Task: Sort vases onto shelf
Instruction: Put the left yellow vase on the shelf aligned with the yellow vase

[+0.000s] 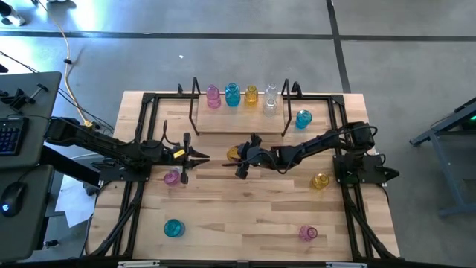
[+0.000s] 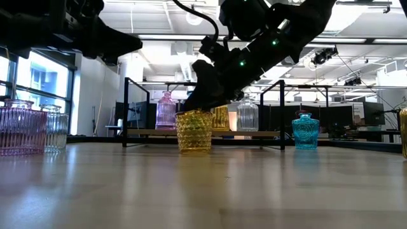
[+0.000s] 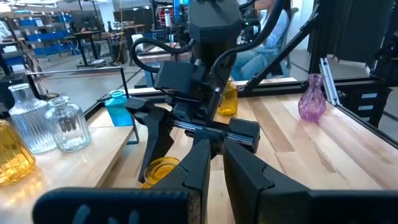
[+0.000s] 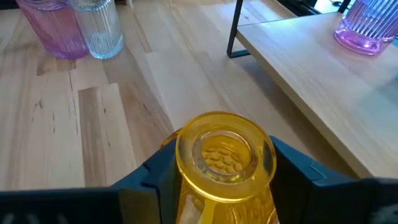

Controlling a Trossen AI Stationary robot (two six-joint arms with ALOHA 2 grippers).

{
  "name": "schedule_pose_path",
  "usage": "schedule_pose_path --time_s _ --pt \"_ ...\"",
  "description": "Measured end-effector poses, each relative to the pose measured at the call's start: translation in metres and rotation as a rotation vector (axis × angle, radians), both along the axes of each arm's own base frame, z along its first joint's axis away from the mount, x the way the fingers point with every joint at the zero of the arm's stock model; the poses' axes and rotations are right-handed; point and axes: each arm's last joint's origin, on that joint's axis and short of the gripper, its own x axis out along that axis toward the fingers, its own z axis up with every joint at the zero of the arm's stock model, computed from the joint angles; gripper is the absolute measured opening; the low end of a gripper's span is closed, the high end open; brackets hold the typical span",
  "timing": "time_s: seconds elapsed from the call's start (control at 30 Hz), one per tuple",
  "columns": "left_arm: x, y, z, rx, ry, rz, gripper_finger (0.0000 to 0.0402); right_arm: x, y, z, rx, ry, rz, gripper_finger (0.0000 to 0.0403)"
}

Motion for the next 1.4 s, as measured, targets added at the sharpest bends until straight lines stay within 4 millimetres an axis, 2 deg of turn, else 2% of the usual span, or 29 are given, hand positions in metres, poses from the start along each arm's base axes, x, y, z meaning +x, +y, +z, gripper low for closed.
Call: schedule_pose_path --time_s 0.2,0.37,0.5,0.6,0.8,1.03,1.23,1.4 --pt "0.0 0.0 0.0 -0.008 0.002 0.0 0.0035 -0.002 0.0 0.007 -0.015 -0.002 0.014 0.0161" --pt "0.0 0.0 -0.001 -0.022 0.011 -0.004 0.0035 -0.007 -0.005 0.032 -0.031 -0.069 -0.03 0.0167" --pt "0.0 -0.001 -0.001 -0.022 0.014 -0.02 0.0035 -0.014 -0.022 0.057 -0.065 -0.133 -0.14 0.0163" --pt "0.0 -0.001 -0.001 -0.022 0.014 -0.02 0.0035 -0.018 -0.044 0.066 -0.078 -0.157 -0.221 0.0163" --pt "0.0 -0.001 -0.001 -0.022 0.016 -0.02 0.0035 -0.026 -0.091 0.065 -0.078 -0.15 -0.343 0.0164" --pt "0.0 -0.001 -0.001 -0.022 0.016 -0.02 0.0035 -0.033 -0.125 0.06 -0.088 -0.128 -0.432 0.0164" --pt "0.0 -0.001 -0.002 -0.022 0.019 -0.02 0.0035 -0.032 -0.143 0.04 -0.077 -0.088 -0.465 0.0165" --pt "0.0 -0.001 -0.002 -0.022 0.021 -0.02 0.0035 -0.032 -0.149 0.036 -0.086 -0.097 -0.499 0.0165"
